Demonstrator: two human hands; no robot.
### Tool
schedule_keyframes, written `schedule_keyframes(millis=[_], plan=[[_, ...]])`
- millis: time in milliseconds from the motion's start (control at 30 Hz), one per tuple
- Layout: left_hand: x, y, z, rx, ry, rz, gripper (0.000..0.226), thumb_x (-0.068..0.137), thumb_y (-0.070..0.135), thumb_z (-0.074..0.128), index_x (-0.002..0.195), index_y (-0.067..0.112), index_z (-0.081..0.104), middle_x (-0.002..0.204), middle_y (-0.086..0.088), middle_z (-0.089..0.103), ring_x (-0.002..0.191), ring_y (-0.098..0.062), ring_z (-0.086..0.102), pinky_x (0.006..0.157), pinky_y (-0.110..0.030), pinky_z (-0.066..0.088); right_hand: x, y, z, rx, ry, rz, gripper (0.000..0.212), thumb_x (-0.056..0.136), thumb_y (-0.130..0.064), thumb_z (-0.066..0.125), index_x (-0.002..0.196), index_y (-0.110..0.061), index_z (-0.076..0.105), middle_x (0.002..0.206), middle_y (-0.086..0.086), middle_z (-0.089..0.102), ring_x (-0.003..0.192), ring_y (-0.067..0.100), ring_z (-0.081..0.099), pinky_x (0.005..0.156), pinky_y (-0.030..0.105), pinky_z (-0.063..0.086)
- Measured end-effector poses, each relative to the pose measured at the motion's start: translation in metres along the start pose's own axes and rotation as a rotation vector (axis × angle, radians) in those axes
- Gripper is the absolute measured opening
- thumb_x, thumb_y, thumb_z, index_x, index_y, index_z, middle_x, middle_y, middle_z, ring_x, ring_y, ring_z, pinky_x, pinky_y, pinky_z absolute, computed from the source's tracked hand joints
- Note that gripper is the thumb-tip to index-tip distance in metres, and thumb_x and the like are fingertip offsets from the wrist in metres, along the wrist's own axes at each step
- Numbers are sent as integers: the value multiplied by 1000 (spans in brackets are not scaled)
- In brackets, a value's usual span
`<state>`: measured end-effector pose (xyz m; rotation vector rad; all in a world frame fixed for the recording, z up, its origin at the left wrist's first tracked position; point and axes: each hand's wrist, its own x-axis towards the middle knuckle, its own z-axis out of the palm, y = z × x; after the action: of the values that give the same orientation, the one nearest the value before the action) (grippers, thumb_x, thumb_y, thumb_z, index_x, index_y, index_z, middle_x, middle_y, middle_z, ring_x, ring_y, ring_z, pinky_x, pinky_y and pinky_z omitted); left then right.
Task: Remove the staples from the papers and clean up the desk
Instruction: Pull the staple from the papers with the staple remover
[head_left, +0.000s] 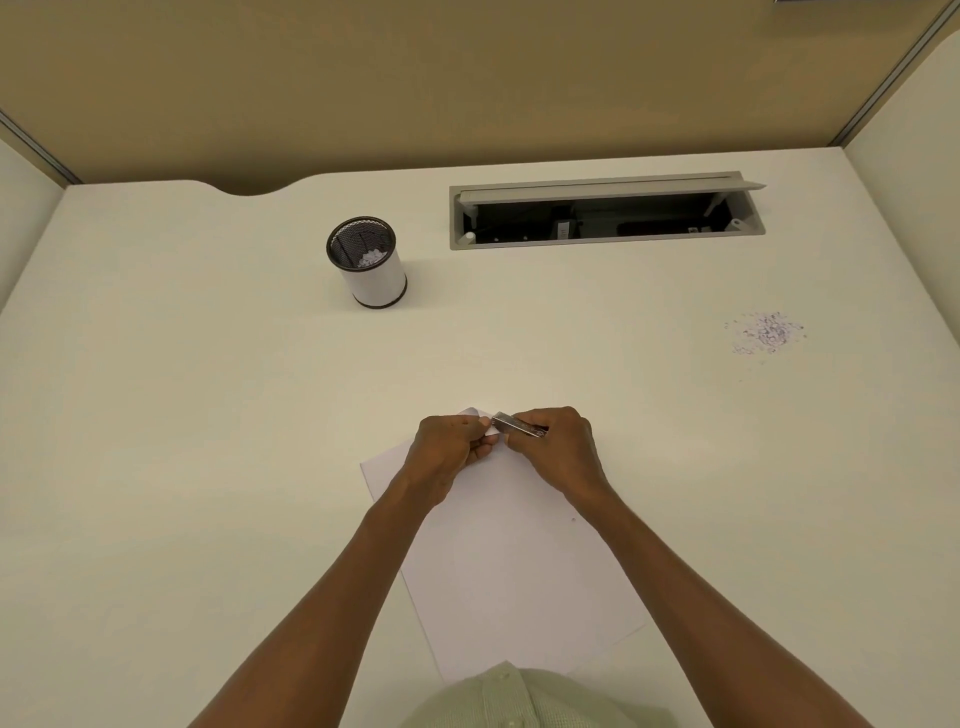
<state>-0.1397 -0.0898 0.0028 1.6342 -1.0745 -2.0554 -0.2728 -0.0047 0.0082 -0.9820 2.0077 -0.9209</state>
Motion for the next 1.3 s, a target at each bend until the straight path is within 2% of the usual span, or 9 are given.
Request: schedule_keyframes(millis=[133, 267, 433, 533, 633, 767, 967, 1100, 1300], plan=[[0, 4, -1, 14, -53, -21, 16, 93, 1, 60, 98, -10, 71, 84, -11, 65, 75, -12, 61, 74, -22, 55, 0, -1, -2, 40, -34, -67, 14, 82, -18, 70, 91, -27, 78, 76, -2, 73, 75, 18, 64, 66, 32, 49], [1, 8, 0, 13, -23, -72, 14, 91, -2, 61, 99, -9, 70, 87, -12, 68, 75, -13, 65, 75, -22, 58, -7, 10, 10, 1, 84, -196, 17, 88, -17, 66, 98, -26, 75, 73, 2, 65, 74, 21, 58, 65, 33, 45], [3, 11, 4, 51, 25, -118, 11, 93, -2, 60, 96, -7, 70, 86, -13, 73, 73, -14, 69, 71, -22, 59, -13, 24, 25, -136, 213, -226, 25, 91, -22, 63, 113, -33, 69, 74, -5, 53, 69, 9, 48, 57, 18, 36], [4, 12, 8, 80, 72, -108, 12, 93, -1, 61, 98, -8, 69, 87, -14, 72, 74, -15, 68, 71, -23, 59, -12, 18, 26, -23, 204, -146, 20, 90, -19, 64, 106, -29, 72, 74, -6, 61, 70, 11, 52, 60, 21, 40], [3, 13, 11, 79, 93, -98, 11, 94, -1, 60, 84, -1, 67, 80, -12, 68, 70, -14, 65, 72, -24, 58, -8, 12, 19, 233, 198, 69, 14, 85, -20, 69, 96, -27, 75, 72, -8, 68, 65, 11, 56, 61, 24, 45], [0, 13, 9, 109, 83, -93, 13, 93, 1, 60, 82, 1, 67, 80, -12, 68, 72, -17, 64, 76, -27, 58, -4, 6, 7, 470, 160, 271, 5, 82, -21, 72, 84, -17, 73, 71, 4, 63, 56, 17, 51, 49, 30, 42], [-10, 9, -1, 164, 104, -77, 8, 89, 4, 66, 83, 0, 70, 75, -8, 70, 73, -18, 66, 87, -35, 59, 8, 8, -4, 96, 179, 147, 14, 80, -20, 65, 92, -18, 73, 78, -4, 70, 73, 19, 61, 68, 34, 50], [-22, 7, -13, 275, 141, -14, 15, 83, 12, 71, 74, -1, 73, 60, 1, 72, 73, -20, 71, 96, -45, 56, 17, 1, -9, -123, 90, 46, 13, 81, -19, 63, 90, -17, 71, 80, -3, 69, 77, 21, 61, 68, 31, 47], [-43, 2, -34, 358, 119, 89, 21, 88, 17, 70, 73, 5, 78, 71, -2, 77, 81, -18, 75, 97, -48, 54, 28, -7, 12, -243, 131, -34, 31, 81, -32, 73, 106, -15, 65, 100, 2, 65, 91, 21, 59, 72, 29, 39]])
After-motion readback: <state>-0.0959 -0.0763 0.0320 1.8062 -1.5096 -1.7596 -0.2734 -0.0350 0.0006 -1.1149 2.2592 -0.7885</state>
